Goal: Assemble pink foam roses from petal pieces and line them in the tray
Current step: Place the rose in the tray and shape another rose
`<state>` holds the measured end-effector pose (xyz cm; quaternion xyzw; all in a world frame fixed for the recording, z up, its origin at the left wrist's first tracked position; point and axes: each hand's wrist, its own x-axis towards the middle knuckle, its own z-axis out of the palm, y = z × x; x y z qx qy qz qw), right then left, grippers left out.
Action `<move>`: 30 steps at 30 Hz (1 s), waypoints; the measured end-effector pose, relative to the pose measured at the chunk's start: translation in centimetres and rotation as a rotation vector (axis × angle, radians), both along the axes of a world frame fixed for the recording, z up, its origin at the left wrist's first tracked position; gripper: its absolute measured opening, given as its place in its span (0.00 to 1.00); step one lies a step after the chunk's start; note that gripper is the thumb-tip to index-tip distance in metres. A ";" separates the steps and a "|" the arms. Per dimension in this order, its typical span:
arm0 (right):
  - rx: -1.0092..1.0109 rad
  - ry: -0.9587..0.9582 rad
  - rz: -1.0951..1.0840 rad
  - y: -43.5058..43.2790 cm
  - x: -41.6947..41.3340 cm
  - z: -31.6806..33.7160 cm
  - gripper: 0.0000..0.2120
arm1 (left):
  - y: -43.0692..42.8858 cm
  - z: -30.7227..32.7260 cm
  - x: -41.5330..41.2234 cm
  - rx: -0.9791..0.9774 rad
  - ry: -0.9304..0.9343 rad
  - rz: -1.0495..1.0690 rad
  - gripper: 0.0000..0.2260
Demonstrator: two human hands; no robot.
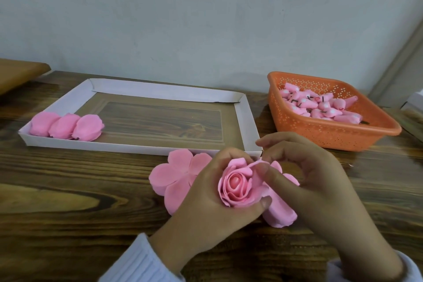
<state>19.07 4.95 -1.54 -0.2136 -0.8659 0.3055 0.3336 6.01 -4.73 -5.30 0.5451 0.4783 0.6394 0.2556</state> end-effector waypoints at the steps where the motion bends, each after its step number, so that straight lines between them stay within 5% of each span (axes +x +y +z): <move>1: 0.015 0.003 -0.013 0.0 0.0 0.0 0.06 | 0.0 -0.1 0.0 -0.012 -0.006 -0.006 0.17; 10: -0.086 0.037 0.053 -0.2 0.0 0.3 0.03 | -0.1 -0.2 0.0 -0.061 -0.030 0.011 0.17; 13: -0.198 0.083 0.111 -0.1 0.1 0.2 0.04 | -0.4 -0.2 0.1 -0.100 -0.055 0.040 0.31; 16: -0.358 0.163 0.192 0.1 0.2 0.1 0.03 | 0.1 -0.5 -0.1 -0.086 -0.014 0.018 0.11; 19: -0.471 0.246 0.230 0.3 0.2 -0.2 0.06 | 0.2 -0.2 -0.1 -0.058 -0.011 0.012 0.12; 23: -0.387 0.296 0.215 -0.2 -0.4 -0.5 0.04 | 0.3 -0.4 0.0 -0.049 -0.013 0.037 0.21; 26: -0.190 0.191 0.277 -1.0 -0.8 -0.7 0.10 | 0.8 -0.9 0.0 -0.065 -0.062 0.054 0.15; 30: -0.239 0.153 0.280 -1.1 -1.0 -1.0 0.12 | 0.7 -0.9 0.0 -0.062 0.008 0.050 0.14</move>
